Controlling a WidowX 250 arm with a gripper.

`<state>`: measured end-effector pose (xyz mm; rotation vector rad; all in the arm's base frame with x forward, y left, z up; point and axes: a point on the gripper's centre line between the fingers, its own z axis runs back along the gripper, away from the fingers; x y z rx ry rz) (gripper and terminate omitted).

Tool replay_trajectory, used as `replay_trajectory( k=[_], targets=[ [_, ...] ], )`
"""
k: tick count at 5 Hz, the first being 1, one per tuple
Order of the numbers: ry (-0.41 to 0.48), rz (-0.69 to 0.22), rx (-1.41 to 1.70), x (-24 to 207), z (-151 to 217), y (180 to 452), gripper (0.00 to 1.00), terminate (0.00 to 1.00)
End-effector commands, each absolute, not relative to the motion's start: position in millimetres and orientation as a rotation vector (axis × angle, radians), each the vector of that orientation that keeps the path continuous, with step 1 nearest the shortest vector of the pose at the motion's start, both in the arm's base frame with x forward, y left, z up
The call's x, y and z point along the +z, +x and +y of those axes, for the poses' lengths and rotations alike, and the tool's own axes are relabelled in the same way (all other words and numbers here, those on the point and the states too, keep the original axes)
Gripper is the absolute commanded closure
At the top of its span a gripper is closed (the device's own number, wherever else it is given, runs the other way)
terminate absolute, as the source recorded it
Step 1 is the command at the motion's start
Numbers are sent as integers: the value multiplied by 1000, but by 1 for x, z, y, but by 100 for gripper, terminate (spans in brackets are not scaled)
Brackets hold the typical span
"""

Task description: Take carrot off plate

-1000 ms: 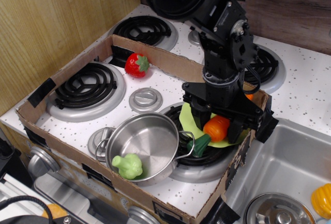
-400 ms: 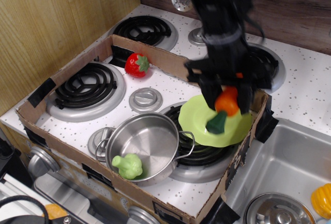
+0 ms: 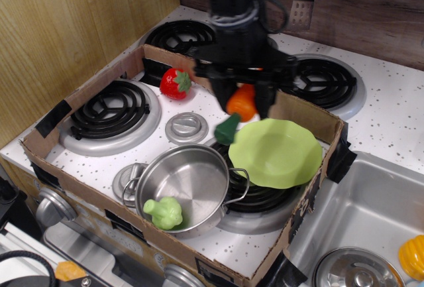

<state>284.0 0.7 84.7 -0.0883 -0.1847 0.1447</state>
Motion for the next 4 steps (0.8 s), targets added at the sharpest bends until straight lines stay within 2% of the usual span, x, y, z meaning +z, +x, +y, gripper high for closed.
replay_trajectory(
  k=[1, 3, 4],
  targets=[
    [38, -263, 39, 95, 64, 272, 100, 0],
    [117, -287, -16, 57, 103, 249, 100, 0],
    [112, -307, 4, 38, 117, 237, 100, 0]
  ],
)
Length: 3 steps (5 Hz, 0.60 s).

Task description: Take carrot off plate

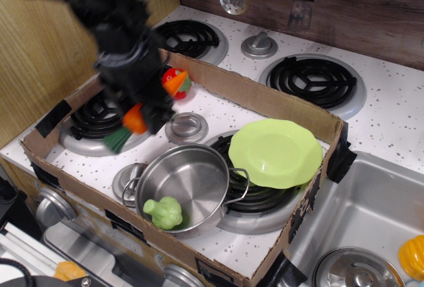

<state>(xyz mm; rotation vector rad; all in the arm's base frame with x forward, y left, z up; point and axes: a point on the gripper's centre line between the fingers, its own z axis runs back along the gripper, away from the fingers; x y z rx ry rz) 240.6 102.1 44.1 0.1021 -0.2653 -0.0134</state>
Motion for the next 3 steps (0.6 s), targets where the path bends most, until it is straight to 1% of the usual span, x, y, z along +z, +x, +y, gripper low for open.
replay_trajectory(
  k=[1, 2, 3],
  targets=[
    [103, -328, 6, 24, 124, 229, 100, 0],
    [83, -290, -45, 21, 121, 233, 100, 0],
    [67, -258, -91, 23, 119, 235, 0, 0]
  ],
)
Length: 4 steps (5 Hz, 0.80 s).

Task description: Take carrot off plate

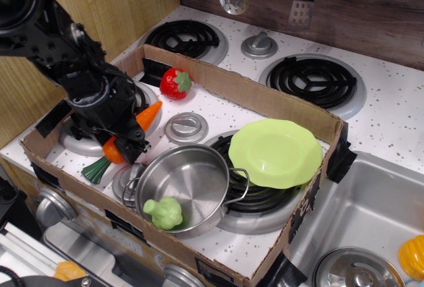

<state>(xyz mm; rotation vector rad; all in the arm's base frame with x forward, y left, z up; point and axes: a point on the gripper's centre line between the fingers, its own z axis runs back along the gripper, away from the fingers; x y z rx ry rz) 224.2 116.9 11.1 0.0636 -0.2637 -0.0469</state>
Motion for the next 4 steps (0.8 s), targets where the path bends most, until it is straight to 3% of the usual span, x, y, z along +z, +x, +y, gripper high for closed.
replay_trajectory(
  k=[1, 3, 4],
  targets=[
    [40, -246, -112, 26, 118, 239, 0, 0],
    [53, -247, -125, 38, 113, 243, 0, 0],
    [46, -265, -79, 58, 107, 249, 0, 0]
  ],
)
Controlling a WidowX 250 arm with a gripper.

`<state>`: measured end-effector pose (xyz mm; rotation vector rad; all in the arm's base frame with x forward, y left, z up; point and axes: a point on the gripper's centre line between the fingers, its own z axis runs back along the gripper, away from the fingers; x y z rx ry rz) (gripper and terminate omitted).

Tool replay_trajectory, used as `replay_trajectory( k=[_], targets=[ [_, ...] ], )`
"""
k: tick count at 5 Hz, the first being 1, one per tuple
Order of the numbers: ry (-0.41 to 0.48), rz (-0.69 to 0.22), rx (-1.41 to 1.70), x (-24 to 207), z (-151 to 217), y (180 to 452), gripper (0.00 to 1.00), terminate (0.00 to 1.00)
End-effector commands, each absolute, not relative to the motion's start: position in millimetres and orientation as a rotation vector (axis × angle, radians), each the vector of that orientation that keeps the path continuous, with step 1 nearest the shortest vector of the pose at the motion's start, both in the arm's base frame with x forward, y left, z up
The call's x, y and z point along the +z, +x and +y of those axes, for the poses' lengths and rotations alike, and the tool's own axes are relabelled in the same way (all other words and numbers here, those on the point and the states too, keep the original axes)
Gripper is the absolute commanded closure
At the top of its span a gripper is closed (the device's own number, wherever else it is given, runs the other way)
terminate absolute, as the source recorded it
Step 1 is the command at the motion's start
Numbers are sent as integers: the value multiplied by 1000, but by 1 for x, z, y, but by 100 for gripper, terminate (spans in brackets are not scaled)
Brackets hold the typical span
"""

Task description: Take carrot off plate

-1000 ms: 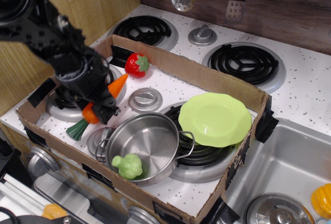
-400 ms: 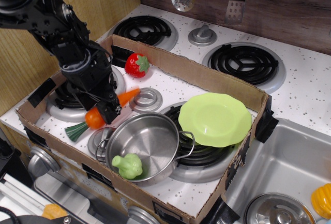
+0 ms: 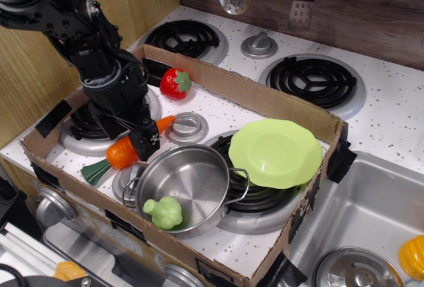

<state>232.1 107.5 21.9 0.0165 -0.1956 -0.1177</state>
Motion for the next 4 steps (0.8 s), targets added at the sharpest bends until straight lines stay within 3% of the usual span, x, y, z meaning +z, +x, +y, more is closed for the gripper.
replay_trajectory(
  k=[1, 2, 3, 4],
  targets=[
    [46, -284, -62, 71, 94, 260, 0, 0],
    [6, -286, -35, 83, 76, 272, 0, 0],
    [-114, -307, -52, 85, 49, 286, 0, 0],
    [-114, -307, -52, 85, 49, 286, 0, 100]
  ],
)
